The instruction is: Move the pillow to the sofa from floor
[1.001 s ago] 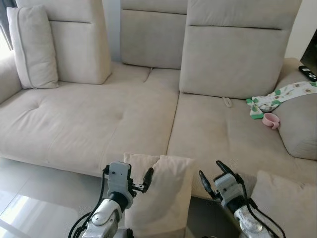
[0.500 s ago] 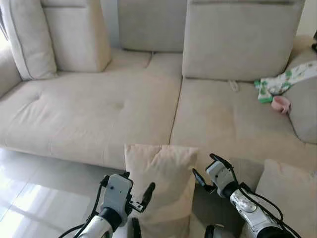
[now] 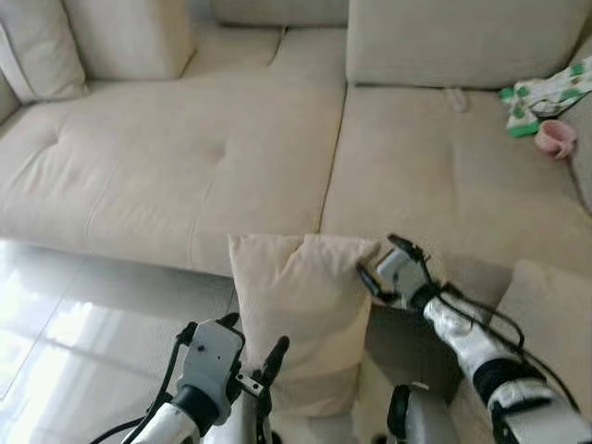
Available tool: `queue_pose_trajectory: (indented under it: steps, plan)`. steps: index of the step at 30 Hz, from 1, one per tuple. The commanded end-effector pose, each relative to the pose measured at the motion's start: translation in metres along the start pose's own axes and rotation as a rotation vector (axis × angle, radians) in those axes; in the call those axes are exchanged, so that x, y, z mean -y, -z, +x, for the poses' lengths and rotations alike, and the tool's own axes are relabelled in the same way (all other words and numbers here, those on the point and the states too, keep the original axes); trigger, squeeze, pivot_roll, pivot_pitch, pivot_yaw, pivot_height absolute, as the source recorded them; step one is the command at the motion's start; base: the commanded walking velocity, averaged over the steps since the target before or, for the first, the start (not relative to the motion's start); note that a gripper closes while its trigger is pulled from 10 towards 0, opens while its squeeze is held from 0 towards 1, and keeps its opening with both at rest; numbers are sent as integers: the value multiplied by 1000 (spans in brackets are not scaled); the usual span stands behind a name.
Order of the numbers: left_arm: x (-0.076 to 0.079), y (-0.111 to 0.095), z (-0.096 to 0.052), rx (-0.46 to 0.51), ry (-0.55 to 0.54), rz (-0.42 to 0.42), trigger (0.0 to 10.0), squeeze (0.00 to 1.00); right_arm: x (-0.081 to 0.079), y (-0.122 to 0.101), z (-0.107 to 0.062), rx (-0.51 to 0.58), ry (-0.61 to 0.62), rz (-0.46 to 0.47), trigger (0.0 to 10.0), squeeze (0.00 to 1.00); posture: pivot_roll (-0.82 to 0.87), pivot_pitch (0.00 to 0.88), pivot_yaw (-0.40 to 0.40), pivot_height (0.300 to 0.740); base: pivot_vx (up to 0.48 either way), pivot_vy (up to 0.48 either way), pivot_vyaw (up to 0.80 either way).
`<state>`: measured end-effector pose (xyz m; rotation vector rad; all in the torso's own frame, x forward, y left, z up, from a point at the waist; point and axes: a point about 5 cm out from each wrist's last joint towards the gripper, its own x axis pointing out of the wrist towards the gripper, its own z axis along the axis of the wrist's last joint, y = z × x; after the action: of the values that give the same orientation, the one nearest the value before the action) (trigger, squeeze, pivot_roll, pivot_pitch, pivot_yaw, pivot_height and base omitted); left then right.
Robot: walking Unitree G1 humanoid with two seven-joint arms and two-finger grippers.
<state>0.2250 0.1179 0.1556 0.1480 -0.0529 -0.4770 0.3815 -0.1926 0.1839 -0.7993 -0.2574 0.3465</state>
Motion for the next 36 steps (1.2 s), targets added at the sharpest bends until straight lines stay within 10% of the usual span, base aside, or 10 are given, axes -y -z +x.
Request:
queue_pose_trajectory:
  steps: [1, 15, 16, 17, 36]
  plan:
    - [0, 7, -7, -55, -4, 7, 10000, 0, -13, 13, -6, -59, -45, 15, 10000, 0, 364, 489, 161, 570, 0, 0, 0]
    - [-8, -6, -14, -78, -37, 46, 10000, 0, -21, -9, 15, -15, -108, 51, 10000, 0, 441, 505, 174, 570, 0, 0, 0]
    - [-9, -7, -15, -81, -44, 48, 10000, 0, -23, -10, 17, -17, -115, 72, 2392, 0, 447, 504, 171, 570, 0, 0, 0]
    - [-9, -7, -16, -83, -48, 49, 10000, 0, -24, -12, 19, -20, -117, 92, 0, 0, 450, 504, 170, 570, 0, 0, 0]
    - [-7, -8, 10, -41, -42, 27, 10000, 0, -37, 5, -19, 128, -67, 136, 0, 0, 307, 396, 116, 570, 0, 0, 0]
